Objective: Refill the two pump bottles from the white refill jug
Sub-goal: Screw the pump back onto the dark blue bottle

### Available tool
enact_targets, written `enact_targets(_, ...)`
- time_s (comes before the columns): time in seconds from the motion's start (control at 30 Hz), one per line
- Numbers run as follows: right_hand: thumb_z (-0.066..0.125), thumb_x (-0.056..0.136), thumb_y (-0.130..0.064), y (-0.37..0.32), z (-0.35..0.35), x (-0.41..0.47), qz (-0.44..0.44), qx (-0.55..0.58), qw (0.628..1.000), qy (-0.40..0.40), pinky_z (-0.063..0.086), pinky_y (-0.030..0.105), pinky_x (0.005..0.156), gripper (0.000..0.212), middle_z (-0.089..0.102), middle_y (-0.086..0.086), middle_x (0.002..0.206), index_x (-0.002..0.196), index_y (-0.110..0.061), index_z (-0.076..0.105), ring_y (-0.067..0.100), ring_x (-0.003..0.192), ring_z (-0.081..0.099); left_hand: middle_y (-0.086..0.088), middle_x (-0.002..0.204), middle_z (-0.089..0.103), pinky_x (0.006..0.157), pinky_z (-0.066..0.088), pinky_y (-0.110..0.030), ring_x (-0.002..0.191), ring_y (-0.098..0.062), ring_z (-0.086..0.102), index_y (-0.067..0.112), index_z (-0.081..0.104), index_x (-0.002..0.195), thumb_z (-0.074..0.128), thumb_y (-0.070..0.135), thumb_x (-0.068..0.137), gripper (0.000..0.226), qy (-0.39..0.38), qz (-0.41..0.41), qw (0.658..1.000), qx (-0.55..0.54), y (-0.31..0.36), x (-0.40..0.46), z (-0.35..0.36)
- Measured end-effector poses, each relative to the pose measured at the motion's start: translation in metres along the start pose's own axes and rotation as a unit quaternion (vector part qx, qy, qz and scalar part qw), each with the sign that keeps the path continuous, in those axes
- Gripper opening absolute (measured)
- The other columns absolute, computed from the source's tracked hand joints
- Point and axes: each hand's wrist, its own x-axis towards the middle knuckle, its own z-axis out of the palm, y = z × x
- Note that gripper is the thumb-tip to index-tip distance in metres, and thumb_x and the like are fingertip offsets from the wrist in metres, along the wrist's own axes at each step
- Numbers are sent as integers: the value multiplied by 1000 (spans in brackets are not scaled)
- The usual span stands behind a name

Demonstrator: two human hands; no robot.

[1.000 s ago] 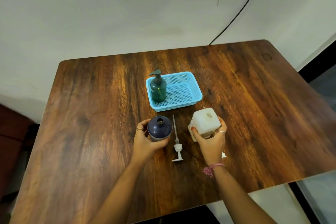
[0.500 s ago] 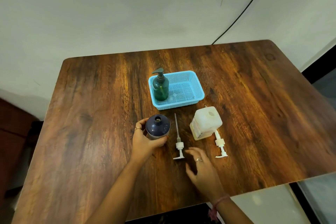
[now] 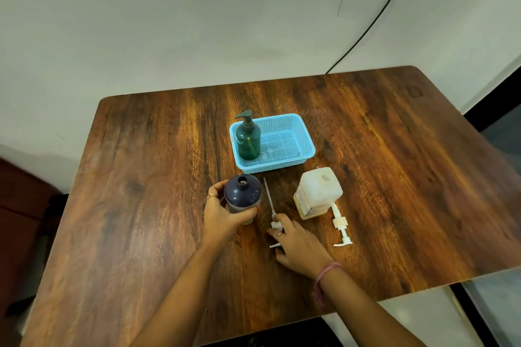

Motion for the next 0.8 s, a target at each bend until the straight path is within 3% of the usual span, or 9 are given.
enact_targets(0.27, 62, 88, -31, 3, -3, 1, -21, 39, 999, 15, 43, 28, 103, 55, 23, 3, 149, 138, -15, 47, 22, 126, 42, 9, 110, 55, 70, 45, -3, 90, 17, 56, 12, 44, 122, 85, 1, 60, 75, 1, -9, 1000, -2, 7, -3, -3)
enact_targets(0.47, 68, 84, -28, -2, -47, -9, -40, 120, 984, 124, 37, 13, 92, 41, 42, -5, 132, 123, -18, 59, 11, 114, 48, 11, 111, 55, 72, 45, -4, 94, 3, 57, 14, 46, 121, 87, 3, 59, 75, 15, 17, 1000, 0, 25, 4, -5)
enact_targets(0.63, 61, 82, -22, 4, -111, -12, -60, 193, 951, 234, 39, 9, 88, 21, 54, -8, 110, 102, -18, 68, 4, 99, 54, 6, 112, 58, 77, 53, -17, 92, 8, 60, 14, 47, 120, 89, 5, 57, 76, 17, 37, 999, -17, 48, 13, -2)
enact_targets(0.7, 60, 84, -21, 10, -142, -13, -75, 208, 937, 270, 40, 7, 87, 21, 56, -7, 107, 102, -16, 69, 1, 100, 55, 6, 111, 59, 78, 56, -23, 92, 3, 63, 14, 47, 120, 90, 7, 56, 76, 21, 44, 998, -31, 62, 17, 2)
enact_targets(0.8, 67, 85, -9, 23, -194, -14, -89, 223, 922, 304, 45, 6, 76, 21, 60, -2, 105, 106, -11, 67, 0, 96, 58, 6, 112, 59, 74, 56, -22, 93, -1, 65, 14, 46, 120, 88, 5, 59, 74, 14, 59, 997, -45, 87, 24, 9)
